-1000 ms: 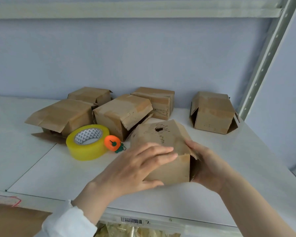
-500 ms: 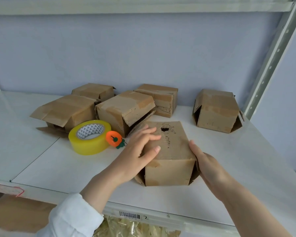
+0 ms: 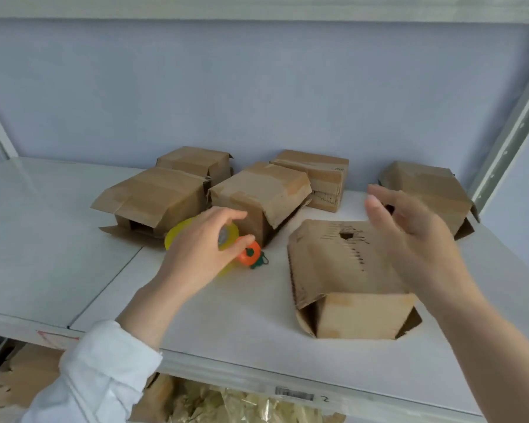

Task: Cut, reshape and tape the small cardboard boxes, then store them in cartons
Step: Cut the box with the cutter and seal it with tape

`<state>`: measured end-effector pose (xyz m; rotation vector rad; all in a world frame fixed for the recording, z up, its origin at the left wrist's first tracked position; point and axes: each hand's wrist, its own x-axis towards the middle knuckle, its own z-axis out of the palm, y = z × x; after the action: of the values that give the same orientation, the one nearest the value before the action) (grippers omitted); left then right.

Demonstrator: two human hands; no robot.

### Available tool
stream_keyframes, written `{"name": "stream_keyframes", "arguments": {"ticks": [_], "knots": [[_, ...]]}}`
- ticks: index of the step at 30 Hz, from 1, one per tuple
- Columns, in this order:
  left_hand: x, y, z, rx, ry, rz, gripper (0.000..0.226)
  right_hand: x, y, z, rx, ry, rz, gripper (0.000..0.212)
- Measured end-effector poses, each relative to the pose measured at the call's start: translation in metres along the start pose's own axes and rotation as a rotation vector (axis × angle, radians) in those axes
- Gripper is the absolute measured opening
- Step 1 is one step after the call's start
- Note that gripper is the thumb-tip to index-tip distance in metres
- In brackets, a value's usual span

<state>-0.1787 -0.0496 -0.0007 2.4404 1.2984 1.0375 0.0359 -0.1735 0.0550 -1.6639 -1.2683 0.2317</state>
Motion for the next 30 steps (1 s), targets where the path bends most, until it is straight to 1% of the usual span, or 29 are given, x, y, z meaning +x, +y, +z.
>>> {"name": "stream_keyframes", "arguments": {"ticks": [2,4,6,8,10,11,13,15,17,18,20,22,23,25,28,30], "knots": [[-0.001,-0.011,0.006,0.187,-0.077,-0.009,0.047,0.002,-0.016,0.011,-0.037,-0.074,-0.058,0.035],[-0.003,-0.031,0.009,0.299,-0.175,-0.022,0.057,0.008,-0.03,0.046,-0.131,-0.195,-0.086,0.038],[-0.001,-0.043,0.014,0.389,-0.212,-0.021,0.056,0.014,-0.039,0.08,-0.259,-0.33,-0.105,0.044],[0.0,-0.051,0.014,0.398,-0.202,0.002,0.051,0.021,-0.041,0.105,-0.382,-0.426,-0.1,0.05],[-0.004,-0.055,0.01,0.313,-0.169,-0.004,0.047,0.028,-0.038,0.12,-0.463,-0.482,-0.044,0.055],[-0.006,-0.058,0.006,0.232,-0.144,-0.024,0.045,0.031,-0.037,0.124,-0.477,-0.507,-0.014,0.056],[-0.012,-0.062,-0.005,-0.011,-0.089,-0.082,0.036,0.035,-0.036,0.129,-0.423,-0.558,0.039,0.057],[-0.019,-0.06,-0.015,-0.268,-0.047,-0.153,0.024,0.037,-0.04,0.131,-0.196,-0.624,0.098,0.046],[-0.025,-0.056,-0.025,-0.453,-0.014,-0.226,0.013,0.036,-0.047,0.129,0.044,-0.671,0.139,0.024],[-0.028,-0.055,-0.028,-0.526,-0.013,-0.254,0.012,0.036,-0.051,0.127,0.09,-0.68,0.14,0.015],[-0.033,-0.056,-0.034,-0.654,-0.027,-0.292,0.022,0.035,-0.059,0.127,0.12,-0.691,0.132,0.006],[-0.031,-0.057,-0.039,-0.712,-0.059,-0.316,0.038,0.035,-0.068,0.13,0.148,-0.687,0.12,0.008],[-0.028,-0.058,-0.041,-0.713,-0.083,-0.319,0.041,0.035,-0.073,0.133,0.149,-0.663,0.098,0.01],[-0.02,-0.06,-0.043,-0.691,-0.096,-0.299,0.041,0.036,-0.082,0.14,0.096,-0.567,0.015,0.012],[-0.009,-0.068,-0.044,-0.621,0.013,-0.242,0.041,0.036,-0.089,0.151,0.024,-0.433,-0.116,0.017],[-0.004,-0.07,-0.044,-0.632,0.05,-0.221,0.026,0.036,-0.088,0.158,0.014,-0.38,-0.163,0.014]]}}
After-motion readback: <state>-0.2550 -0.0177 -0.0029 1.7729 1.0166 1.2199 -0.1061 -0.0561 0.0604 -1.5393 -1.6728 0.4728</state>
